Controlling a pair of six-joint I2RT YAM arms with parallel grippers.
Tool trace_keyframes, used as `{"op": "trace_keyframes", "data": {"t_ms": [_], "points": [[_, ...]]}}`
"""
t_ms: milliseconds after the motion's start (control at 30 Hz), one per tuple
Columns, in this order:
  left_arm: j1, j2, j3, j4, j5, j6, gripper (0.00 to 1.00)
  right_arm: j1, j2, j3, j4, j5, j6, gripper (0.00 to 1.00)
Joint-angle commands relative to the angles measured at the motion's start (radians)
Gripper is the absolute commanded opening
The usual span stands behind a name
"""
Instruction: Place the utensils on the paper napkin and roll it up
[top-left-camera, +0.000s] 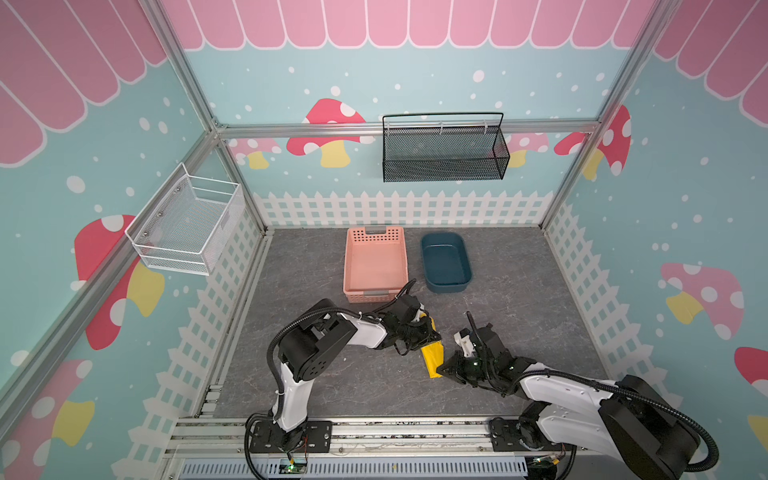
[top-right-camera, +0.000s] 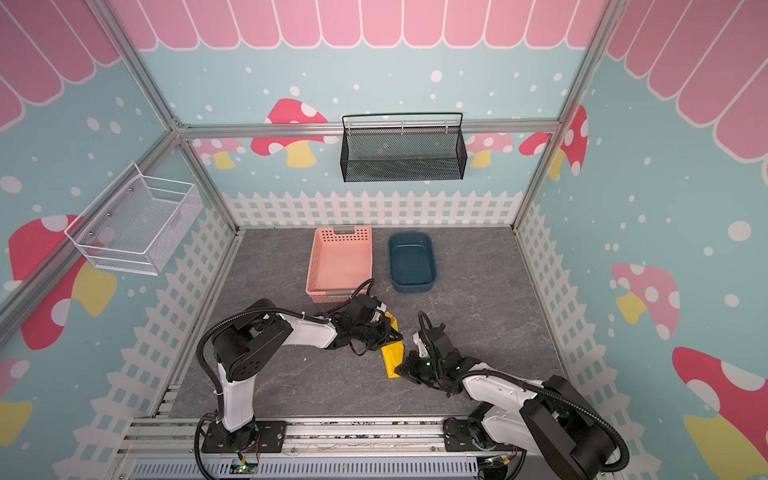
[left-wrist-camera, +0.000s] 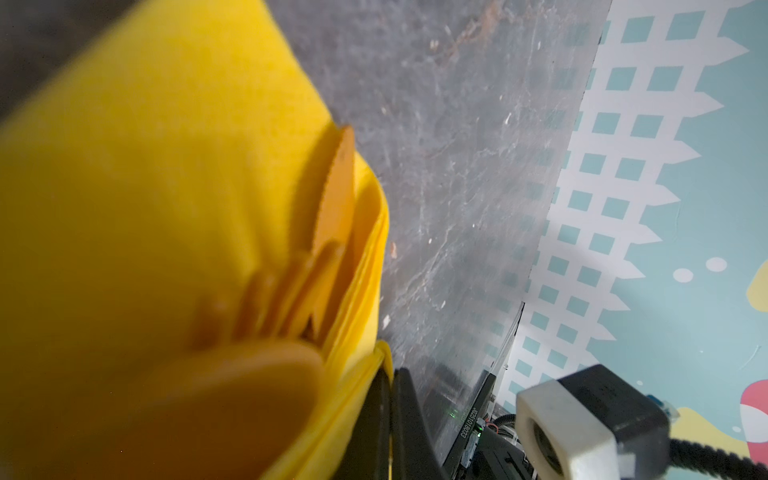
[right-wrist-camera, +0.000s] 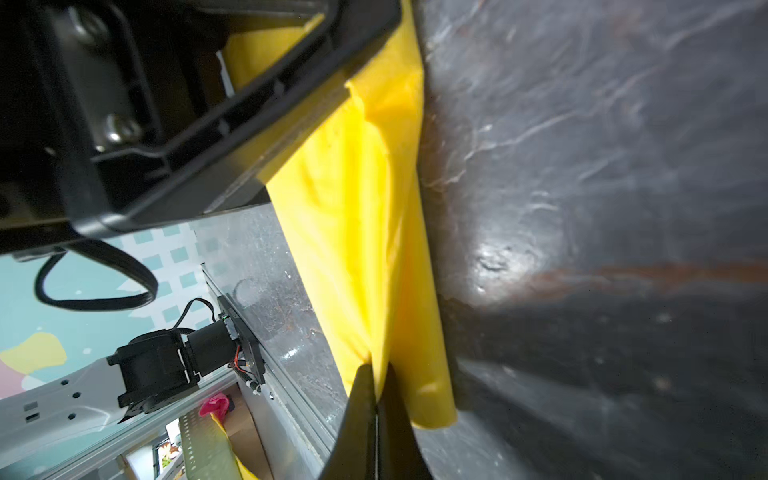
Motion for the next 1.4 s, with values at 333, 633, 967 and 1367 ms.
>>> {"op": "trace_keyframes", "data": {"t_ms": [333,633,967,1367], "points": [[0.002,-0.082,0.084,-0.262,-0.058,0.182,0.00,0.003,0.055,-0.037,-0.052,0.013,-0.051,0.00],[-0.036,-0.029,0.223,-0.439,-0.044,0.340,0.00,0.003,0.080,-0.029,-0.049,0.009,-0.069,0.00],[-0.079,0.081,0.358,-0.599,-0.035,0.488,0.00,0.003,0.098,-0.031,-0.049,0.009,-0.069,0.00],[-0.080,0.147,0.339,-0.651,-0.116,0.541,0.00,0.003,0.036,0.024,-0.121,0.021,-0.105,0.00]]}}
